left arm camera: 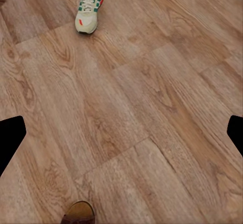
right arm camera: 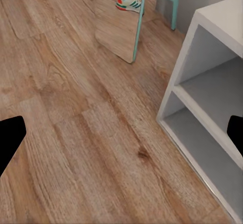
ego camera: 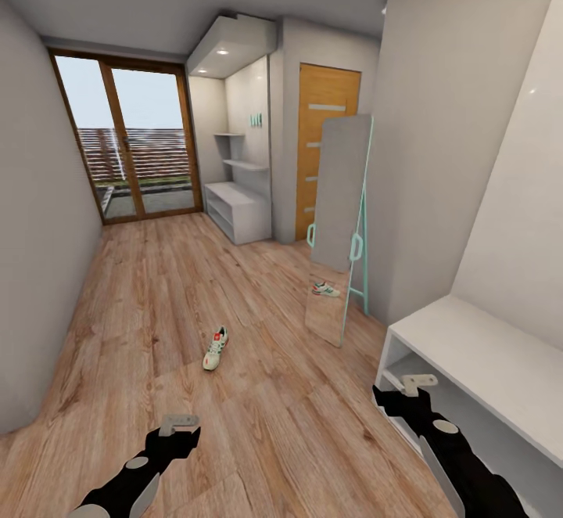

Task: Pick up the two gym shoes and the two sandals from the corridor floor and place them onto the hallstand (shoe rack) in the corridor, making sure they are on the rack and not on the floor. Arrange them so the two gym shoes are next to each other and the two sandals are next to each other.

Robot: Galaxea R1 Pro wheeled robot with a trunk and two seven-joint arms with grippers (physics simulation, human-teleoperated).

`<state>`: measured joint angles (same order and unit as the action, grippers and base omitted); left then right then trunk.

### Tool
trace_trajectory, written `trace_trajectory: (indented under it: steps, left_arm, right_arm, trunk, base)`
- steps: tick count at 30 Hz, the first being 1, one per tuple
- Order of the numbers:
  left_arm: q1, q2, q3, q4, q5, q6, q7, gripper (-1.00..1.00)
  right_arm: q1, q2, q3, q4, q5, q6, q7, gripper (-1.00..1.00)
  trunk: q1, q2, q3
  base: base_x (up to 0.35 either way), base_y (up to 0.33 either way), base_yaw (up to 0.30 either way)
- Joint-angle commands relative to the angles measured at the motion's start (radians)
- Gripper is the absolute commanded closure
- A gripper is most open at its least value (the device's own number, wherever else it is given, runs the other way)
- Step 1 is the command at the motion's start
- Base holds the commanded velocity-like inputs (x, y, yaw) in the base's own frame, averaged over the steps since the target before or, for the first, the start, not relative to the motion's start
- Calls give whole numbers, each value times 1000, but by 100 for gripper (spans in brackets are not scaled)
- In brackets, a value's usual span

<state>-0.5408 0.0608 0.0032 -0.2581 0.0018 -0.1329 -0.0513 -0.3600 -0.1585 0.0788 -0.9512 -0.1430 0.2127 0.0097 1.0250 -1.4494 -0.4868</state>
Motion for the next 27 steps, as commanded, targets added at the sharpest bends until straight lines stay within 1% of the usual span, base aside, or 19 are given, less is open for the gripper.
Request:
trace_trajectory:
  steps: [1,7,27]
  left_arm:
    - [-1,0,-1,1,0,-3,-4,-100]
    - [-1,2,0,0,0,-4,-4,-100]
    - [-2,5,6,0,1,1,-1,-100]
  right_arm:
    - [0,-1,2,-1,-10,5,-1,-100]
    - [0,-1,3,-2,-9,5,-1,-100]
    - [0,-1,7,-1,-9,7,-2,-100]
  trunk:
    - [0,-1,-1]
    - [0,-1,-4]
    - [0,-1,-29]
  base:
    - [0,0,0]
    - [0,0,60]
    - [0,0,128]
